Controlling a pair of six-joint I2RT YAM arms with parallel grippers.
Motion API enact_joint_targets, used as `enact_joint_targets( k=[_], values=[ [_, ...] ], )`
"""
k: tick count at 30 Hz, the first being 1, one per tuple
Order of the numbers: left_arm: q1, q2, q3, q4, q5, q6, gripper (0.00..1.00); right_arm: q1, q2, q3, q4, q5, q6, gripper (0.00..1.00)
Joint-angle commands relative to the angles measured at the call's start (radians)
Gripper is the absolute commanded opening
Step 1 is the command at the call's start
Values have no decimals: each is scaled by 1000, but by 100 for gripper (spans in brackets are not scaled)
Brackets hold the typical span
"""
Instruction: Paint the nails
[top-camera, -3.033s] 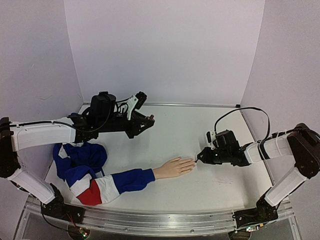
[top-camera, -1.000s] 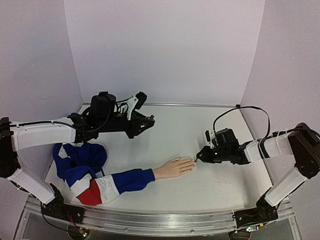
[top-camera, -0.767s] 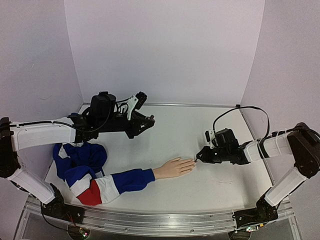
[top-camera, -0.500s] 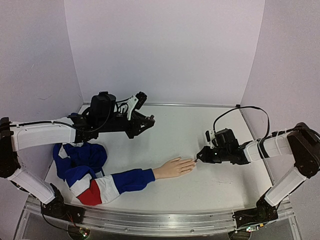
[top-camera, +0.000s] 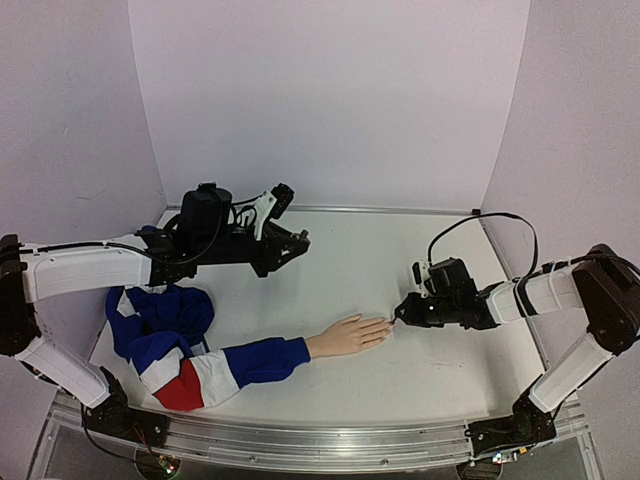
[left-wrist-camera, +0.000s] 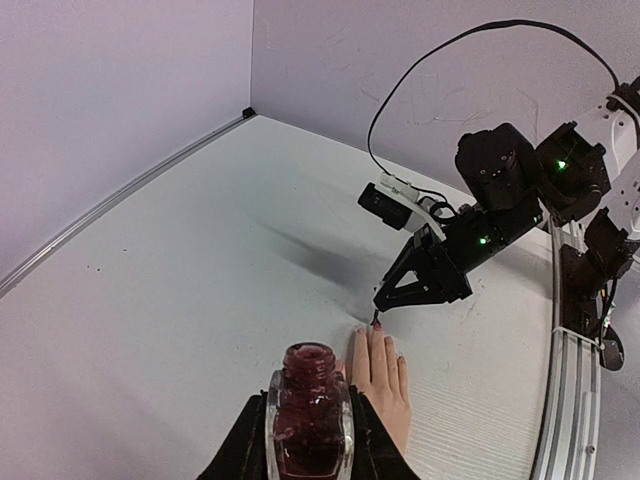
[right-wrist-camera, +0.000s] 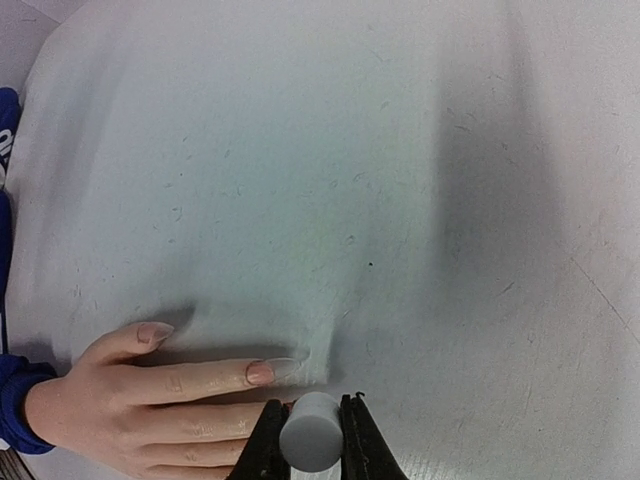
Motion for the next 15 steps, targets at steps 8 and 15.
enact_joint_targets(
  k=[8,15],
  values=[
    [-5,-19,46,51,14,2,0,-4,-9,28,-19,46,10,0],
    [-5,-18,49,51,15,1,0,-4,-25,33,-36,66,15,0]
  ],
)
